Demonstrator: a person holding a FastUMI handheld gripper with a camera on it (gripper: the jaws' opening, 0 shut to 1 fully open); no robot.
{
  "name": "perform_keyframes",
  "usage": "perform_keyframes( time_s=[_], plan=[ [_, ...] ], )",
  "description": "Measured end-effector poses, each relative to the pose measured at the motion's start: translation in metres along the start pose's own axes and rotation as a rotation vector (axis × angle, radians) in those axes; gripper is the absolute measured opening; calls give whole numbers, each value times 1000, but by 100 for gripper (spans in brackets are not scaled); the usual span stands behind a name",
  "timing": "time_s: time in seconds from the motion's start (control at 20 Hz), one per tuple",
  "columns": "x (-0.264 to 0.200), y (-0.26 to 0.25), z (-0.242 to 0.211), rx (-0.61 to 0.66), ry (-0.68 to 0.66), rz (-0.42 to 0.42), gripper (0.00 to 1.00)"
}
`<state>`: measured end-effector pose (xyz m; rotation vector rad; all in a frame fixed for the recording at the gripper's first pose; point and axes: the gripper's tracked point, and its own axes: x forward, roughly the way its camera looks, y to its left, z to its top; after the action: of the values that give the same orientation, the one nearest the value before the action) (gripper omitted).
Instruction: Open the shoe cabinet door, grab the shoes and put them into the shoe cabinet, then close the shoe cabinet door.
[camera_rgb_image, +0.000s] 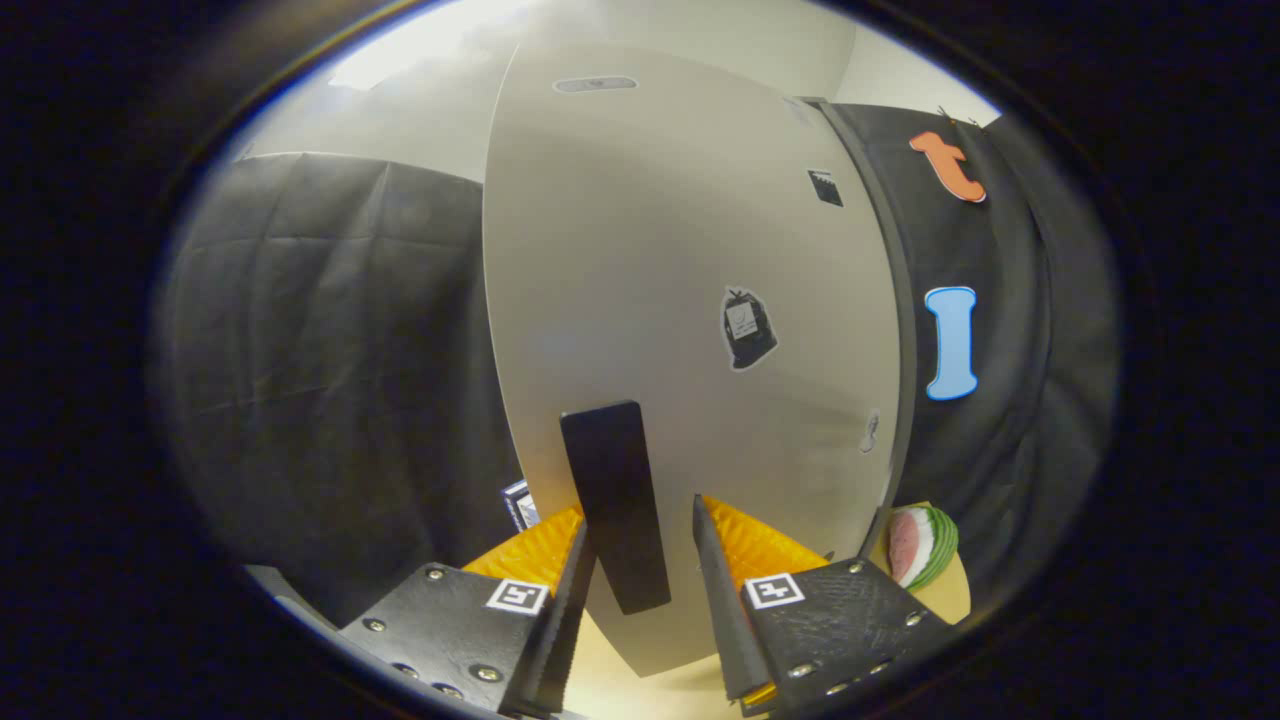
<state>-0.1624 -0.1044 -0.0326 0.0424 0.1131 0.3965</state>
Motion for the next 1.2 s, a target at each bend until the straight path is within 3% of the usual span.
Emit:
perform_keyframes(
  time_s=[1.0, 1.2],
  plan=[
    [112, 36, 7, -34, 4, -4, 60],
    [115, 36, 7, -38, -6, -25, 60]
  ],
)
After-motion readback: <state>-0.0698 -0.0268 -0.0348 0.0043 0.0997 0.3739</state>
